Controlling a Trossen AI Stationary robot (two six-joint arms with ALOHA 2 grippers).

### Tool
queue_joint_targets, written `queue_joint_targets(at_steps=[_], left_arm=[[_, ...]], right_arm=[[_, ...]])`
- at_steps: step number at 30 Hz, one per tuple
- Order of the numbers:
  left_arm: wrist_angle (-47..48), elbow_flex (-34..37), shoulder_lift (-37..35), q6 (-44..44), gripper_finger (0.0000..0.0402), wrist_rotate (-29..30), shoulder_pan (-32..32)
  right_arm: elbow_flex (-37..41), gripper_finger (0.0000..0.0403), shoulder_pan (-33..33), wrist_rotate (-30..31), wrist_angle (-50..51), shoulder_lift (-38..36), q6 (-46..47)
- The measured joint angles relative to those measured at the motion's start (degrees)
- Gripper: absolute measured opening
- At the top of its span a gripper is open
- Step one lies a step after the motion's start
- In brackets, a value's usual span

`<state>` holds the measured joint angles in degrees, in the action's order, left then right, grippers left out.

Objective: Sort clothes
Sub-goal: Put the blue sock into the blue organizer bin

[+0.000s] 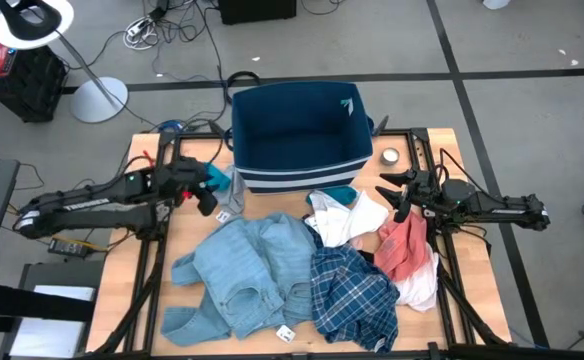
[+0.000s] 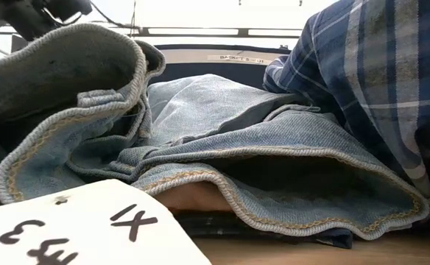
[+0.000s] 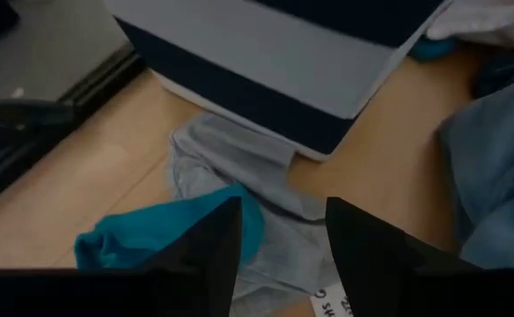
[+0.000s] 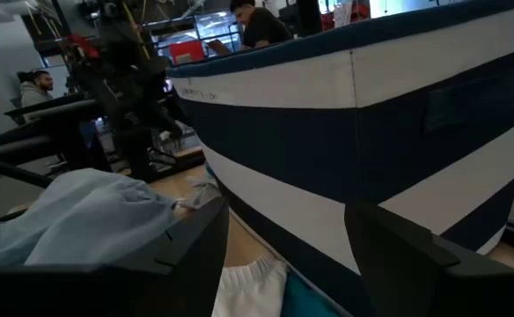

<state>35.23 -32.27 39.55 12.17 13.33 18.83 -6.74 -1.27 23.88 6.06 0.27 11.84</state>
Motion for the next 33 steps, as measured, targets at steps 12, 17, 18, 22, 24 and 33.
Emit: queue_joint_targets(at_steps=[12, 17, 18, 22, 24, 33], left_arm=[[-2.8, 0.0, 14.3, -9.0, 0.0173, -17.5, 16.2], [-3.3, 0.0, 19.3, -13.1, 0.0173, -15.2, 18.0], [-3.4, 0.0, 20.1, -13.6, 0.0172, -14.2, 18.1], [-5.4, 0.0, 22.7, -15.5, 0.0173, -13.4, 18.3], [-5.9, 0.0, 23.7, -16.4, 0.0173, -14.9, 18.3], [-5.6, 0.0, 24.6, -16.5, 0.0173, -19.3, 18.3]], right_arm=[[0.0, 0.0230, 0.0, 0.0, 0.0, 0.0, 0.0], [0.0, 0.0230, 0.0, 0.0, 0.0, 0.0, 0.0], [0.0, 0.0230, 0.0, 0.0, 0.0, 0.0, 0.0], [0.0, 0.0230, 0.0, 0.0, 0.0, 0.0, 0.0], [0.0, 0.0230, 0.0, 0.0, 0.0, 0.0, 0.0], [0.0, 0.0230, 0.0, 0.0, 0.0, 0.0, 0.0]])
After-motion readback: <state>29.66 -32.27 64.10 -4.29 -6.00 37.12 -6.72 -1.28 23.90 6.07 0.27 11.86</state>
